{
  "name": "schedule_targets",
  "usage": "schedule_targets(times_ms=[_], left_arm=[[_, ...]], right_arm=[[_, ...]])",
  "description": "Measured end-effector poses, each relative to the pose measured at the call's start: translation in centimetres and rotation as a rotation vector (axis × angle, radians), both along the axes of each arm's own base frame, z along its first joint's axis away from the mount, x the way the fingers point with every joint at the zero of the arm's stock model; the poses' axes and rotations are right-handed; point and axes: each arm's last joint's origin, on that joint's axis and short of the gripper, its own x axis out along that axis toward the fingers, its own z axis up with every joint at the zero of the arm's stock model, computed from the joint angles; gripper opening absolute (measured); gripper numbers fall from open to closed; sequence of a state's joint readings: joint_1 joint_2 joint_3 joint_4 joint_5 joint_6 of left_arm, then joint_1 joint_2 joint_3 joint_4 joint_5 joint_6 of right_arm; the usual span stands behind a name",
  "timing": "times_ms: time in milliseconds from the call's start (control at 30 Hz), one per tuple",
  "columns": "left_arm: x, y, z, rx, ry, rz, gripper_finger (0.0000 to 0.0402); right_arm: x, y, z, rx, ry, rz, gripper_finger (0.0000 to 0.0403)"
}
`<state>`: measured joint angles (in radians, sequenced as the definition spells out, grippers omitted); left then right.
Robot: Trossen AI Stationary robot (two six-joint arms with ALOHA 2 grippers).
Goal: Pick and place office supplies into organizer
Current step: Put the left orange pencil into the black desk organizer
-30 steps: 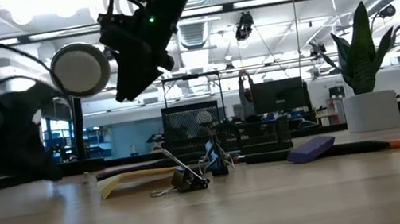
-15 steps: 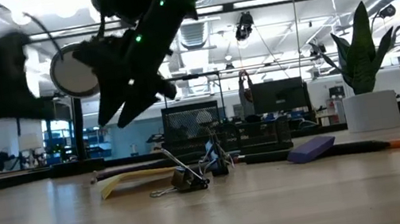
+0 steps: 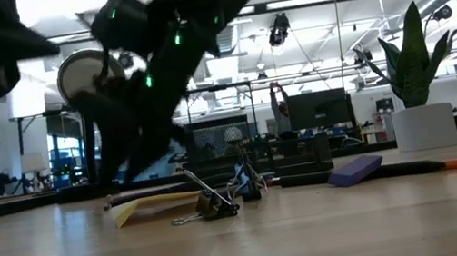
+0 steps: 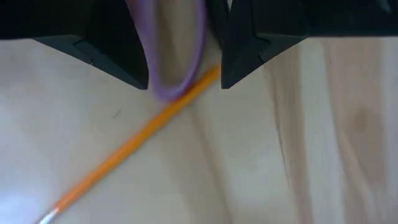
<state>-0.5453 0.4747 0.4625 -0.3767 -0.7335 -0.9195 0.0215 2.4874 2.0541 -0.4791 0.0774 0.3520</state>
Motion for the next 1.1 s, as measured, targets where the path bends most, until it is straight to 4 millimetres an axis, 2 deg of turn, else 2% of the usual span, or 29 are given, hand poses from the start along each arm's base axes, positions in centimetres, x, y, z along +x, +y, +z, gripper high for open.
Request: schedule_targets(times_ms=[267,467,667,767,833,967,1100], left_arm=[[-0.9,0.5,1.1,0.069,-0.082,-0.037,0.0],[-1.3,0.8,0.7,0.092,-0.087,-0.044,0.0],[-1.7,1.0,0.1,0.087,-0.089,-0.058,0.0],[-1.8,1.0,-0.2,0.088,-0.083,-0.067,0.0],[-1.9,1.0,-0.2,0.084,-0.081,-0.086,0.0],[-2.0,1.0,-0.2,0.103,-0.077,-0.101,0.0],[-2.0,1.1,-0.3,0.105,-0.073,-0.104,0.0]], right_arm=[[0.2,0.7,-1.2,-0.01,0.007,0.025,0.0194],[0.8,1.1,0.0,-0.085,-0.068,0.122,0.0194],[1.0,2.4,-1.2,-0.203,-0.075,0.214,0.0194],[1.1,2.2,-2.2,-0.242,-0.058,0.164,0.0194],[1.2,2.0,-2.2,-0.267,-0.064,0.121,0.0194],[1.6,1.9,-1.2,-0.325,-0.094,0.054,0.0194],[1.9,1.2,-0.4,-0.27,-0.139,-0.023,0.0194]])
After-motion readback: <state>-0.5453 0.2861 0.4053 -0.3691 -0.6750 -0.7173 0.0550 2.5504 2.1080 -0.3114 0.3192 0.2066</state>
